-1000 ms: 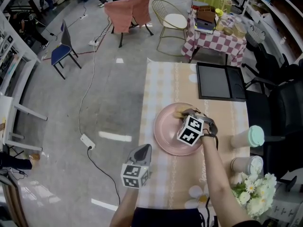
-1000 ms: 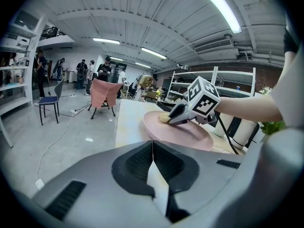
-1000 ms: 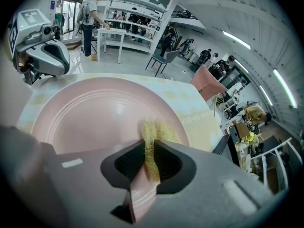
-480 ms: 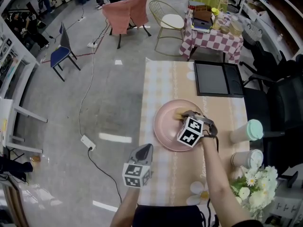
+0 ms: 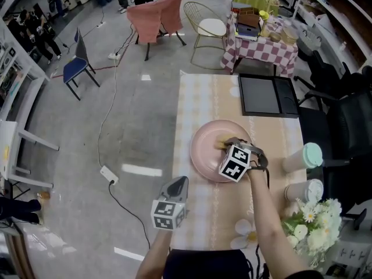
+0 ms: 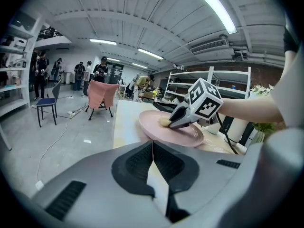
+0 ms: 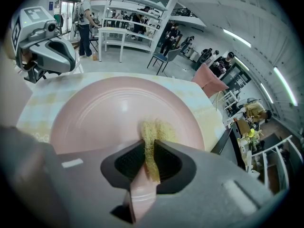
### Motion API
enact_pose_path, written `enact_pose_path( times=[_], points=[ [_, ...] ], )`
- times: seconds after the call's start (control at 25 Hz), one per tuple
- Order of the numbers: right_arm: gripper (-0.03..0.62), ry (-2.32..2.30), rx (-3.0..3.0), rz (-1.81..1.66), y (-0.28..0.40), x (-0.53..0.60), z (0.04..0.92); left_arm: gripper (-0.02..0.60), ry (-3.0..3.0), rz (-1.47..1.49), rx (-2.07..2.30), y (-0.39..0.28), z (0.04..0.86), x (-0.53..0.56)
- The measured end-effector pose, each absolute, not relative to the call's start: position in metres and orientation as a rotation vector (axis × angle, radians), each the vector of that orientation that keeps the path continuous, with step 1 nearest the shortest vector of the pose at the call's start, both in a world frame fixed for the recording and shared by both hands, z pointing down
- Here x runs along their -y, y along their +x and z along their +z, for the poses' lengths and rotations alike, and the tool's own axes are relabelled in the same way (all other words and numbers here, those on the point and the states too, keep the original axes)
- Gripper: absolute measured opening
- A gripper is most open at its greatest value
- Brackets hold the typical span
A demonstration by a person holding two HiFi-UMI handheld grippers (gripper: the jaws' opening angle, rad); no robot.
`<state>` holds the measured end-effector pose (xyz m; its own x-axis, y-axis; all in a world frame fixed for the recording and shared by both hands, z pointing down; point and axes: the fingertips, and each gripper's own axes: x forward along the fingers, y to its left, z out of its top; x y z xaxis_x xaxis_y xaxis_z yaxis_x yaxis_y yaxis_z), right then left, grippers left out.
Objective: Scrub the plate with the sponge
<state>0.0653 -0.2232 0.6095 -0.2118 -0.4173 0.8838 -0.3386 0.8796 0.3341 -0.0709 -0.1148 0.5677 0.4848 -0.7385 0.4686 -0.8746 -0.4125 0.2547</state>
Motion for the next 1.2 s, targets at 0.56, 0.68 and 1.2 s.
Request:
enact_pose_path(
  times=[0.56, 0.68, 1.2],
  points=[
    [0.060, 0.553, 1.825, -0.068, 0.062, 0.204, 0.608, 0.011, 2.284, 0.400, 1.322, -0.065, 0.567, 0.105],
    [0.060, 0.550, 1.826, -0.067, 0.063, 0.200, 0.608, 0.011, 2.286, 0.399, 1.322, -0.063, 0.567, 0.103],
    [0.060, 0.540, 1.832, -0.047, 0.062, 0.180, 0.607, 0.011, 2.300, 0.387, 1.306, -0.055, 0.564, 0.095]
  ],
)
